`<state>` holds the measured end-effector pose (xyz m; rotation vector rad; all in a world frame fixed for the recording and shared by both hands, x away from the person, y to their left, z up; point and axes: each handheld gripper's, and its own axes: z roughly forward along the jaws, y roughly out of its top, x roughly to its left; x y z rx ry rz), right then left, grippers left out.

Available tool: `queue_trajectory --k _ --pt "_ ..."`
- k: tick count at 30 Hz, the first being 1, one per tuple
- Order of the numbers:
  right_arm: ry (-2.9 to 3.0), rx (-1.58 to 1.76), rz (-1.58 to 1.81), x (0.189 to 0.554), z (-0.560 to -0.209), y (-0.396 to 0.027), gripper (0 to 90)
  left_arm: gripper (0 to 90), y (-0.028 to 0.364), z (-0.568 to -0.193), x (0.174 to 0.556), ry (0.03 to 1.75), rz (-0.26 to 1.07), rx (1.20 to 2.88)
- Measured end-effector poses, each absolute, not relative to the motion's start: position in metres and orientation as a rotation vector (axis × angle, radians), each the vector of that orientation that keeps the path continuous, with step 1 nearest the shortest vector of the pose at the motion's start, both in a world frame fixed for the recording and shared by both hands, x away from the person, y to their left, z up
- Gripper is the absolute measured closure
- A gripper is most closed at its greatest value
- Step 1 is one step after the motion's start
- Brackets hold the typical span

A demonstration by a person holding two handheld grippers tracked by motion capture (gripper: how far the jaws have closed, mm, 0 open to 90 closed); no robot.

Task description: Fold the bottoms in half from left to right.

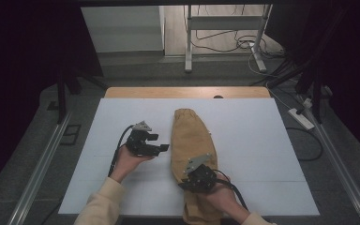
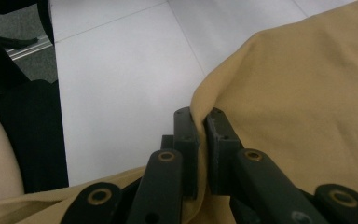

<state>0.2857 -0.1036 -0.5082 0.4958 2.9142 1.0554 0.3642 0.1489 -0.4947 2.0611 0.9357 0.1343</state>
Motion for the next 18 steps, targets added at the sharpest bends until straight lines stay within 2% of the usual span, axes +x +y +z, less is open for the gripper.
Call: queue_trajectory --k 18 --pt "2.954 0.404 1.086 0.278 -0.512 -0.087 83.8 27.9 0.151 -0.494 0.364 0.942 0.134 2.059"
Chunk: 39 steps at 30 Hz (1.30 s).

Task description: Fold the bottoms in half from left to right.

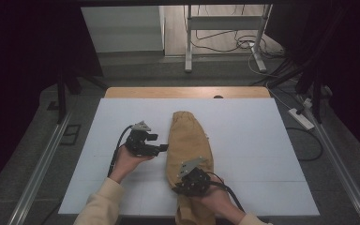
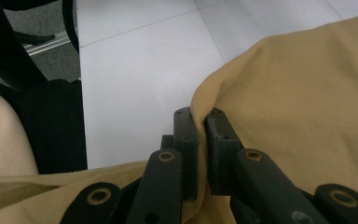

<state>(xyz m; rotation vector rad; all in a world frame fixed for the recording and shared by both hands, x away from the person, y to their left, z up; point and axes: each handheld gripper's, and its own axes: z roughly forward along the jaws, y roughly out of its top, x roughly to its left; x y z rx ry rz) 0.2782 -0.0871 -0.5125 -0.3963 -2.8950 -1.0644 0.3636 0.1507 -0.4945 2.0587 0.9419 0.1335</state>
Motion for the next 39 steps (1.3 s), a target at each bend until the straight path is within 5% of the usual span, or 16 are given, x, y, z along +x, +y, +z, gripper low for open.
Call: queue_trajectory --k 14,24,39 --pt "-2.892 -0.374 -1.058 0.275 -0.516 -0.082 82.3 27.9 0.151 -0.495 0.364 0.941 0.133 2.063" --pt "-2.845 -0.386 -1.232 0.278 -0.502 -0.09 49.1 27.9 0.152 -0.494 0.364 0.936 0.139 2.058" --pt "-2.805 -0.522 -1.394 0.295 -0.477 -0.112 38.9 27.9 0.154 -0.49 0.361 0.915 0.151 2.054"
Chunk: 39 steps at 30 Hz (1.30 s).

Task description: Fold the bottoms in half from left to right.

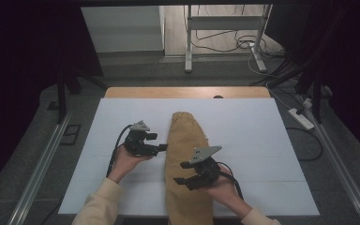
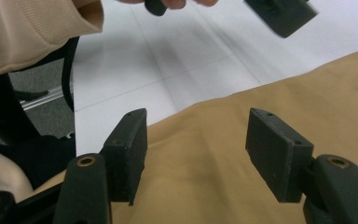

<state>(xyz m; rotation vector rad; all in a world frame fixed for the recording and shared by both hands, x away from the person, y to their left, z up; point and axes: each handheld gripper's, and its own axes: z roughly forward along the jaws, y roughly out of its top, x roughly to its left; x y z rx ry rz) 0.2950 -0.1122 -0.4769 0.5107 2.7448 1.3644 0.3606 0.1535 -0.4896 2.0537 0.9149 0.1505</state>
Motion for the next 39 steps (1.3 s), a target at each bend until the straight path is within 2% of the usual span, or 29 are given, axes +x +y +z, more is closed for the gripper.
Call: queue_trajectory --k 14,39 --pt "2.716 0.648 1.266 0.327 -0.481 -0.133 37.6 27.8 0.15 -0.492 0.359 0.897 0.136 2.072" --pt "2.643 0.804 1.201 0.356 -0.484 -0.166 36.6 27.6 0.149 -0.494 0.36 0.91 0.106 2.06"
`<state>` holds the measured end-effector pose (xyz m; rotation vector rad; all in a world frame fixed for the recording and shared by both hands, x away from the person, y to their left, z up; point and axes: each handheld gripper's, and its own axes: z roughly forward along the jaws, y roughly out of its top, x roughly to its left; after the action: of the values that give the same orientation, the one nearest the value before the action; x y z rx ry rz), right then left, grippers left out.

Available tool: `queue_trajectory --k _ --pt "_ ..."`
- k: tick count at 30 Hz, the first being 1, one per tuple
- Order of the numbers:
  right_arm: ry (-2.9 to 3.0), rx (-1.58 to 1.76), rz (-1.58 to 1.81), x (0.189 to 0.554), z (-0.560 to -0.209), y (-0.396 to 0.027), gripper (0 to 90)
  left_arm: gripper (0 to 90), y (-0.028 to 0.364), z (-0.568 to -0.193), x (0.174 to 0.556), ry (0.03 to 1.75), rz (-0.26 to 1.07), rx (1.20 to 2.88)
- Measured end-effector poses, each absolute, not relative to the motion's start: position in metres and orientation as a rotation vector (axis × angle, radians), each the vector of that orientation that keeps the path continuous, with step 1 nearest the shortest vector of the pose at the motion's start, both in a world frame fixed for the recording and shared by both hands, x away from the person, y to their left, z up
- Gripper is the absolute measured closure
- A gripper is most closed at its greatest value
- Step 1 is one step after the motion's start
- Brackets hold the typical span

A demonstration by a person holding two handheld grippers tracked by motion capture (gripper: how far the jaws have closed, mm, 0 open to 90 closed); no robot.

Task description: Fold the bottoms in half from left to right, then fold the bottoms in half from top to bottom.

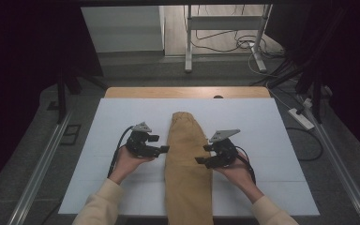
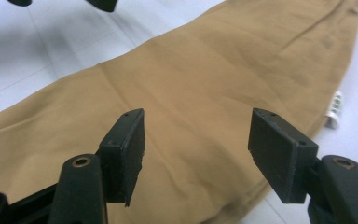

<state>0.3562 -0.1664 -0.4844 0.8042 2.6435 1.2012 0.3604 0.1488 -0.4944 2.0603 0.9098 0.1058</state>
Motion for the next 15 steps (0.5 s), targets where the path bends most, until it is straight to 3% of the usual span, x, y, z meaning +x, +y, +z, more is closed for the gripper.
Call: queue_trajectory --k 15 --pt "2.597 0.864 1.189 0.375 -0.482 -0.177 36.6 27.5 0.148 -0.495 0.366 0.922 0.107 2.055"
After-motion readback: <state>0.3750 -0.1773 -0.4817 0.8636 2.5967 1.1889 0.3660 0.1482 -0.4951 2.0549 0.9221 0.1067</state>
